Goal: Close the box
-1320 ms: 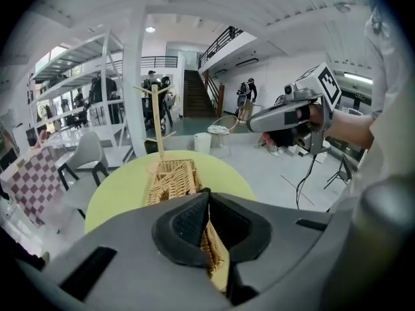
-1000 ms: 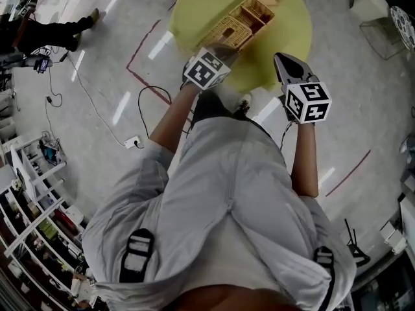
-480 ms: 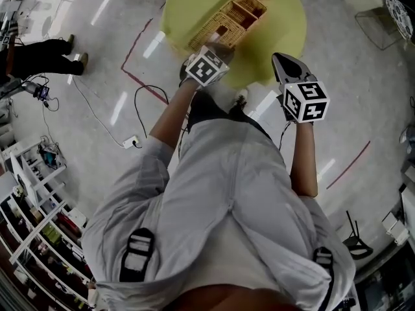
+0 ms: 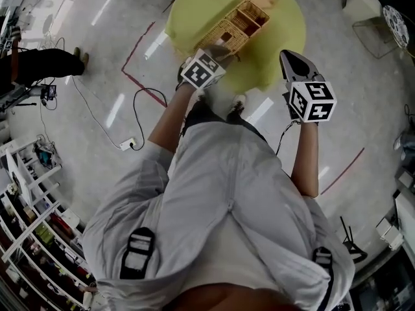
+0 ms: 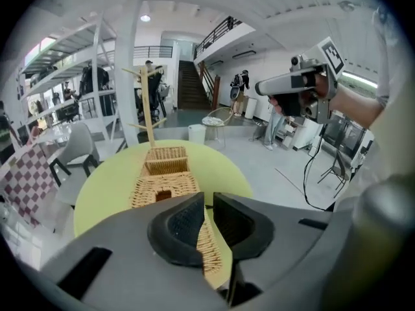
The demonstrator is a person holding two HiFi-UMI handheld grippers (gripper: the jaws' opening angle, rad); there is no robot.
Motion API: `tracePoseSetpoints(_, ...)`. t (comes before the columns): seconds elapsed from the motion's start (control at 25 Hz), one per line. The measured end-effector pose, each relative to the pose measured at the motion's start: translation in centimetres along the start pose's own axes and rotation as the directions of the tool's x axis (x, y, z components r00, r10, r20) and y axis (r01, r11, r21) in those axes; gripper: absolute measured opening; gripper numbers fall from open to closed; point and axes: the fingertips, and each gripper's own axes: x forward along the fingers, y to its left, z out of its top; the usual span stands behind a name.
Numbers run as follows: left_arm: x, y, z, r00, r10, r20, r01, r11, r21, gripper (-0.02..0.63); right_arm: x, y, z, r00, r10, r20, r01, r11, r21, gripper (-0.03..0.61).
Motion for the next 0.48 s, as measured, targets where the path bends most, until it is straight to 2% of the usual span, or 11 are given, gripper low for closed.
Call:
tracePoseSetpoints(0.12, -2.9, 1.9, 2.4, 0.994, 0.052, 0.093, -0.053, 0.999, 0.007, 0.043, -0.1, 0.0, 2.6, 0.999, -0.029, 0.036, 0.03, 0.999, -0.031, 0.018)
tracePoseSetpoints(0.24, -6.5, 3.7, 5.4, 0.979, 0.09, 0.185, -0.095, 0.995, 0.021, 0.035, -0.3, 0.4, 5.6, 0.996, -0.054, 0.068, 0.059, 0.995, -0.077, 0.018)
tracePoseSetpoints(0.36, -10.6, 5.1, 9.0, 0.946, 0.125, 0.299, -0.139, 0.99, 0.026, 0.032, -0.6, 1.2, 8.7, 0.991, -0.078, 0.111, 0.094, 0.985, -0.147, 0.018)
tracePoseSetpoints(0.48, -14.6, 6.7, 12.0, 0.9, 0.16, 0.404, -0.184, 0.983, 0.021, 0.031, -0.7, 2.3, 11.5, 0.983, -0.096, 0.155, 0.129, 0.969, -0.213, 0.018)
